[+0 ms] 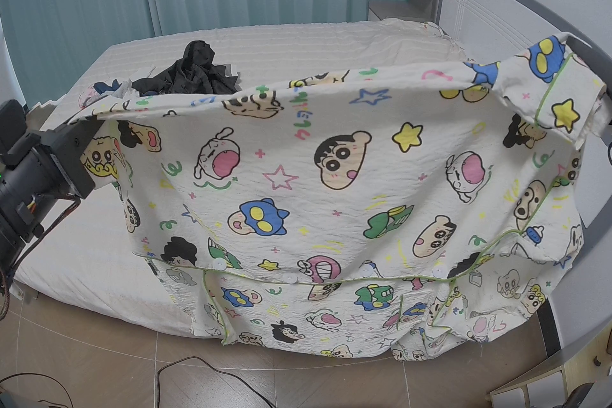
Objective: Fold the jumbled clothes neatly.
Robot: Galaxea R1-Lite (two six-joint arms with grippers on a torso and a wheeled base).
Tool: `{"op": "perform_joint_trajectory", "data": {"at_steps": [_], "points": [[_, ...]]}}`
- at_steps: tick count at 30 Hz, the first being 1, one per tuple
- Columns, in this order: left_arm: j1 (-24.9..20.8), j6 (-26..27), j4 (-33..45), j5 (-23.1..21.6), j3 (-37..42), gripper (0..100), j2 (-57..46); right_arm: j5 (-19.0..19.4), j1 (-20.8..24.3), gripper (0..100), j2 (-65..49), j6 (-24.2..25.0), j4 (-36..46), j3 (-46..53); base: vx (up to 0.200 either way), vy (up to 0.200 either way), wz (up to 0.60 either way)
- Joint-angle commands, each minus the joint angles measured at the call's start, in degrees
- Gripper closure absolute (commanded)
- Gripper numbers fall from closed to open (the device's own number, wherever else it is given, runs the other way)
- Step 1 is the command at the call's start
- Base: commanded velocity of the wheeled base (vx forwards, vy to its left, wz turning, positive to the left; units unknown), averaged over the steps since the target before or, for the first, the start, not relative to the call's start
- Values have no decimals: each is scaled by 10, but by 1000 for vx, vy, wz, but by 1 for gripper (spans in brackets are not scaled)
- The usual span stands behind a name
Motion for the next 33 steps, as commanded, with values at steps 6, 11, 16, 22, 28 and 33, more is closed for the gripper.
{"op": "perform_joint_trajectory", "data": {"at_steps": [6, 11, 16, 22, 28, 33], "points": [[24, -15, -8, -4, -14, 100, 109, 26, -54, 100, 101, 24, -6, 2, 100, 0, 0], [28, -32, -17, -4, -50, 100, 193, 40, -90, 100, 153, 25, -13, -6, 200, 0, 0], [49, -38, -40, -8, -97, 100, 285, 61, -115, 100, 207, 23, -51, -13, 200, 0, 0], [66, -38, -53, -8, -175, 100, 393, 67, -127, 100, 290, 17, -69, -52, 200, 0, 0], [67, -38, -54, -6, -283, 100, 518, 66, -133, 100, 390, 8, -93, -109, 200, 0, 0], [67, -39, -51, -1, -390, 100, 616, 61, -140, 100, 469, 6, -143, -136, 200, 0, 0]]}}
